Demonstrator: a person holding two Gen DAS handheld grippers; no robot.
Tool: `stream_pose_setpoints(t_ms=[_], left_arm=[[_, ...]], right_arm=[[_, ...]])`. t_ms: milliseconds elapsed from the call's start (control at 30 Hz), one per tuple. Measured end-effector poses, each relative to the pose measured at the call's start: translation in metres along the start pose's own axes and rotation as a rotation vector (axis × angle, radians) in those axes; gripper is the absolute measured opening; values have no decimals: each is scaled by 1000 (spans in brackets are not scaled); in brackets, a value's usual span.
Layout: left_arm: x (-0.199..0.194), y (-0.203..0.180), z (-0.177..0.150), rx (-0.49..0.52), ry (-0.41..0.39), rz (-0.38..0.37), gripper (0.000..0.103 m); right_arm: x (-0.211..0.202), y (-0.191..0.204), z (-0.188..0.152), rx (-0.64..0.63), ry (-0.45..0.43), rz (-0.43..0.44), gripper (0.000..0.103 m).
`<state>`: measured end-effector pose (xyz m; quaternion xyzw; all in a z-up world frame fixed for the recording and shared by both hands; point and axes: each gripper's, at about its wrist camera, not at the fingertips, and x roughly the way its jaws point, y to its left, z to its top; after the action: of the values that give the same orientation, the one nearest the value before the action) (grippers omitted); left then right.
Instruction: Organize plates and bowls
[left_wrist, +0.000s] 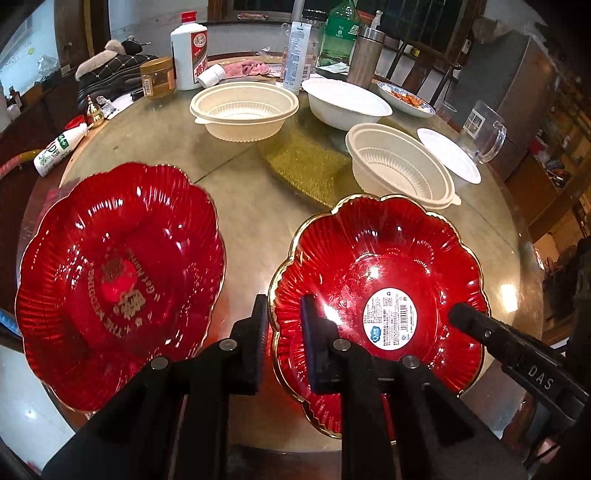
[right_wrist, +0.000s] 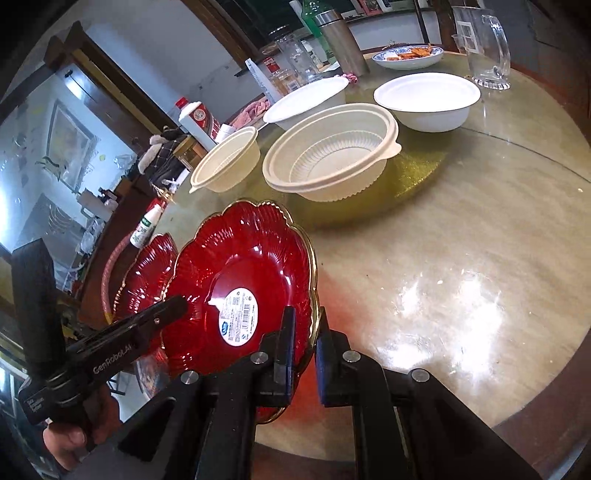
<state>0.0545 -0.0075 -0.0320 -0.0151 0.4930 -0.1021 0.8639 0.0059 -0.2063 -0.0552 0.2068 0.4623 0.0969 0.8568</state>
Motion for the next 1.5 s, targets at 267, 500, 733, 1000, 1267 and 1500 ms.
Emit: stream_pose_setpoints(t_ms=[267,500,733,1000,1267,1500], left_arm=[[1,3,-8,-12,-14,6,14],[-10,6,-9,-17,-66,12,14],[-23,11,-9,-29,-106,16,14],[-40,19,-5,-57,-157,28,14],[-62,41,-2,-118,-215,57,14],[-86,70,-2,-180,-281,113,14]], right_arm=[[8,-1,0,-22,14,-2,9],[2,10,2,-71,-8,-7,10],[-4,20,8,-85,-33,1,10],[-15,39,13,-132,-65,11,11],[-16,75,30,-203,-99,46,11],[-13,118,37,-267,-117,101,11]])
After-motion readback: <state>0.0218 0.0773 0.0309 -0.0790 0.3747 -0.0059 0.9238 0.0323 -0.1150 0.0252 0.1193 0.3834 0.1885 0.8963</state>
